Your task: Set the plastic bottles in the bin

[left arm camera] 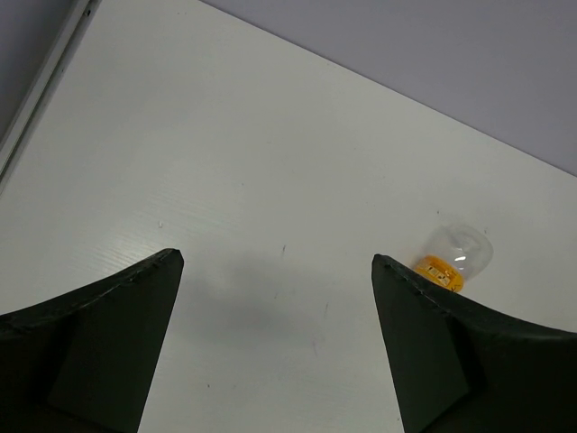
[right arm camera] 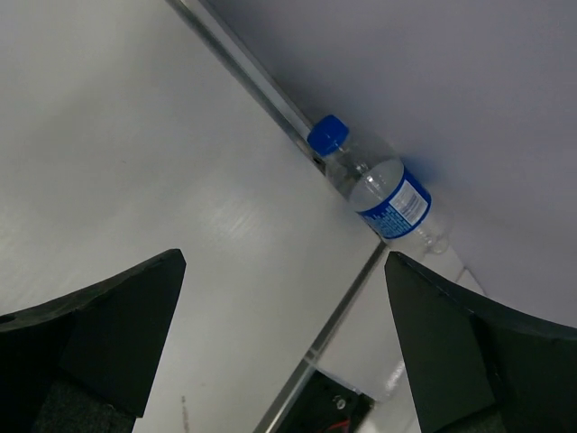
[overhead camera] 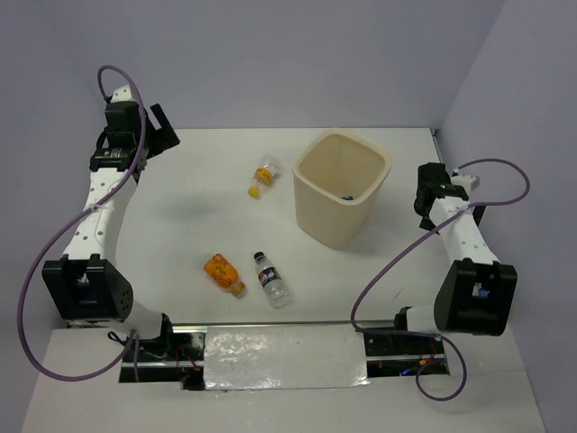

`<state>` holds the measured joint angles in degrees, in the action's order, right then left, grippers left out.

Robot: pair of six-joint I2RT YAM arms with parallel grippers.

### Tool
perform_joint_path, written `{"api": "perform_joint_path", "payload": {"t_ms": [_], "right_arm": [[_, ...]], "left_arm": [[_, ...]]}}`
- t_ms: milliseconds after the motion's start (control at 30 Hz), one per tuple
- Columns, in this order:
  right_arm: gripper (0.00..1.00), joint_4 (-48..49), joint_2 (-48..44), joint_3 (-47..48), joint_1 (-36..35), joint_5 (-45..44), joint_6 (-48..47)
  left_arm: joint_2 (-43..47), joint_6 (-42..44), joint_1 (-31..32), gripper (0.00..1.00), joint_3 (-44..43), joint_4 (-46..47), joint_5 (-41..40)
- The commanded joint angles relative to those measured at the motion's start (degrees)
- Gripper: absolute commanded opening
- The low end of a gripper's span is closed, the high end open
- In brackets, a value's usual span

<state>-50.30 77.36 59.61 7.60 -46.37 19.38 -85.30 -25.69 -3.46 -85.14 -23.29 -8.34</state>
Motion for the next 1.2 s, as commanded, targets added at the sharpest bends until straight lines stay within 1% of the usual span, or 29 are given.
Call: {"api": "perform_joint_path", "payload": {"t_ms": [0,67,200,267,333,433,467,533,600,633,700,800,967,1033,1100,1167], "right_arm": [[1.0,2.32,2.61,-2.31,1.54,-5.66,-2.15],[1.0,3.44,3.76,-2.75,3.91,-6.36,-4.15],[1.0,6.0,2.97,-4.76,9.88,-5.49,-6.62],[1.0,10.55,1.92,-6.17,12.51,-5.22,-11.09],[1.0,12.85,1.74,-7.49,13.93,-4.35,-12.95],[1.0,16.54,2.61,-9.6,16.65,-4.08,-18.12],[1.0,15.94,3.49,-9.69,18.58,-4.25,-17.97],[1.0,14.62,6.2,-8.29,20.17,-3.29,-18.23],[1.0,15.58,7.45,-8.81,20.79,-6.26,-19.81],[1.0,16.46,8.76,-9.16,20.88,-6.71,-22.34],[1.0,15.86,10.17,-9.34,20.88,-8.03,-22.1],[1.0,15.85,11.58,-9.78,20.88,-6.9,-22.54],[1.0,15.15,12.37,-9.78,20.97,-5.66,-24.2],[1.0,13.75,13.95,-9.52,20.88,-8.1,-24.04],[1.0,13.39,14.57,-9.69,20.79,-8.74,-25.08],[1.0,15.14,13.96,-11.79,20.27,-7.95,-27.54]], "left_arm": [[-0.48,0.64,-0.31,0.99,-1.78,1.49,0.6],[-1.1,0.91,-0.4,0.99,-2.74,1.23,0.17],[-2.24,1.17,-0.84,0.99,-4.33,0.09,-1.15],[-2.33,1.26,-1.1,0.99,-4.5,0.44,-1.15],[-2.59,1.35,-1.46,0.99,-4.85,0.26,-1.33],[-2.94,1.26,-2.25,0.99,-5.64,-0.53,-1.68],[-2.95,1.26,-2.51,0.99,-5.73,-0.62,-1.51],[-3.03,1.09,-3.3,0.99,-5.74,-0.62,-1.51],[-3.12,0.73,-4.09,0.99,-5.74,-1.06,-1.94],[-3.12,-0.05,-4.36,0.99,-5.21,-1.32,-2.38],[-2.86,-0.41,-5.23,0.99,-4.68,-1.32,-3.87],[-2.59,-1.29,-6.55,0.99,-4.24,-1.67,-6.33],[-2.07,-2.87,-8.75,0.99,-3.63,-0.8,-7.74],[-1.89,-3.66,-9.19,0.99,-3.02,-0.01,-8.01],[-2.24,-4.45,-9.89,0.99,-3.1,0.35,-8.53],[-2.94,-4.89,-10.42,0.99,-3.54,0.26,-9.24]]}}
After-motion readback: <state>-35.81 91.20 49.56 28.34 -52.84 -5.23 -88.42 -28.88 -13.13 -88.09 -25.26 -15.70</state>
